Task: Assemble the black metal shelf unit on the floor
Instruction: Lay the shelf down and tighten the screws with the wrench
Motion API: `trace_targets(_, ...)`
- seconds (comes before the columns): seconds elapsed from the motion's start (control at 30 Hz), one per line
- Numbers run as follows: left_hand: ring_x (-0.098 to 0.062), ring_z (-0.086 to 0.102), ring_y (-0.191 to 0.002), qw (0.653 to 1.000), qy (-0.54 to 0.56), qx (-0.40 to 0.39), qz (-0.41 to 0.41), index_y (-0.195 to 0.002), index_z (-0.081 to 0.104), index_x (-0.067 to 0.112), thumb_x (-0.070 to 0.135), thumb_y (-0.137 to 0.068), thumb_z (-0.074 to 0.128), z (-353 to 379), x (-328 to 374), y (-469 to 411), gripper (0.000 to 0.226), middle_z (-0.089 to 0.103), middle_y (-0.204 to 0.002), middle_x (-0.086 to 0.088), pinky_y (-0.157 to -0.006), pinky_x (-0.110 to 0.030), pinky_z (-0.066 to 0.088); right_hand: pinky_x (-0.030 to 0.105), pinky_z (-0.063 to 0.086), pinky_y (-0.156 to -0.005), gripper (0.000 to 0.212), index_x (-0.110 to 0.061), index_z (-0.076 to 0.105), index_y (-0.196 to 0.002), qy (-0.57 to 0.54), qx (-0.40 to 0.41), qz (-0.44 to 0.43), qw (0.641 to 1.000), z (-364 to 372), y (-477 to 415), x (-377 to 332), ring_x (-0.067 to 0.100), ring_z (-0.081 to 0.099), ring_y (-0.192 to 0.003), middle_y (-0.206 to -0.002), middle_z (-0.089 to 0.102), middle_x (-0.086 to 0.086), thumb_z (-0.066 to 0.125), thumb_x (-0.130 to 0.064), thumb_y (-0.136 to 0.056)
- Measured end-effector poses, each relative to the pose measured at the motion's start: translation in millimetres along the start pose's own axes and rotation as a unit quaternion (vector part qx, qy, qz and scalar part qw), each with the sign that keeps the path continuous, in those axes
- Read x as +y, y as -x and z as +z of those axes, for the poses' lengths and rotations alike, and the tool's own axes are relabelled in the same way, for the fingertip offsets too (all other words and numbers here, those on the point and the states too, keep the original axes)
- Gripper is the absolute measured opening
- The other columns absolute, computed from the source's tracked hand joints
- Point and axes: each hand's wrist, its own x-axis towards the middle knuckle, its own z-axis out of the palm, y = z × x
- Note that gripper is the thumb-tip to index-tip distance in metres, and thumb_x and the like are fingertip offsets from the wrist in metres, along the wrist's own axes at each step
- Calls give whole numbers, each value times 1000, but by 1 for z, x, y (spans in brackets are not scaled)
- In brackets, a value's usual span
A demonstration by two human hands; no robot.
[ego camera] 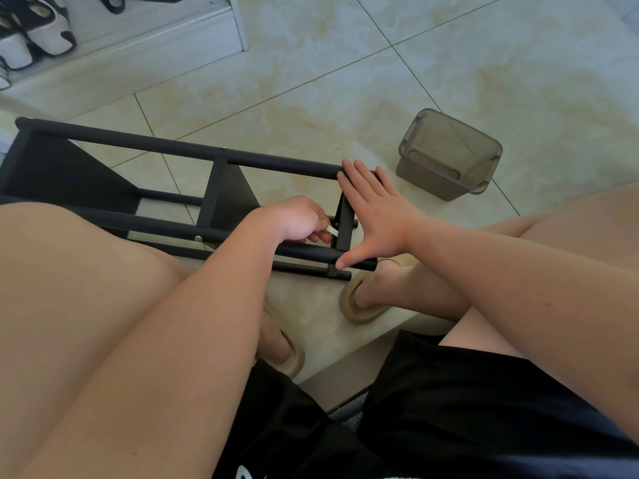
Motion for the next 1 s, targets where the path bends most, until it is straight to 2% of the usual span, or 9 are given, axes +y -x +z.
trace_targets(0.23,-5,64,-78,998,-51,-13,18,-89,62,22,14,-102,48,-1,-5,-1,21,74,-84,10,-75,-26,46,43,-19,-120,154,-5,-12,-159,5,3,-1,1000,0,0,0,27,-24,-153,-166,-24,13,33,-105,-51)
trace_targets(0.43,-5,64,-81,995,-96,-14,28,-84,65,24,17,-102,50,-1,-6,-1,24,72,-88,10,-78,-25,45,44,-18,-121,154,-5,-13,-159,5,3,-2,1000,0,0,0,27,-24,-153,-166,-24,12,31,-106,-51)
trace_targets(0.57,-24,62,-97,984,-176,-16,25,-93,71,19,19,-100,52,-1,-4,3,21,71,-101,-2,-89,-36,47,44,-19,-120,154,-5,-13,-159,6,3,-2,1000,0,0,0,27,-24,-153,-166,-24,12,31,-106,-51)
trace_targets(0.63,-27,60,-97,980,-197,-20,26,-89,69,19,18,-99,51,-1,-3,5,20,67,-98,-3,-83,-35,45,44,-19,-121,154,-5,-14,-158,4,3,-2,1000,0,0,0,27,-24,-153,-166,-24,12,33,-106,-51)
trace_targets(0.7,-29,60,-99,976,-215,-26,20,-96,70,15,17,-99,50,0,-3,5,20,67,-101,-6,-83,-36,44,45,-18,-121,155,-5,-14,-158,1,3,-1,1000,0,0,0,27,-24,-153,-166,-24,12,34,-105,-51)
trace_targets(0.77,-30,57,-93,971,-236,-33,15,-99,67,10,15,-98,49,2,-2,5,18,64,-101,-8,-82,-35,43,46,-17,-122,154,-5,-14,-159,0,2,-1,1000,-1,0,0,27,-25,-152,-166,-25,12,34,-105,-51)
trace_targets(0.87,-24,44,-85,965,-259,-34,11,-94,60,16,14,-98,47,3,0,5,13,52,-96,-6,-78,-34,36,46,-16,-122,154,-5,-14,-159,2,1,-1,1000,-1,0,0,27,-25,-152,-166,-25,12,34,-105,-51)
trace_targets(1.0,-22,42,-83,974,-226,-15,12,-90,58,19,15,-96,51,1,-1,6,11,49,-93,-4,-78,-32,36,44,-18,-121,154,-5,-14,-159,-2,1,-2,1000,-1,0,0,26,-26,-152,-166,-25,12,36,-105,-52)
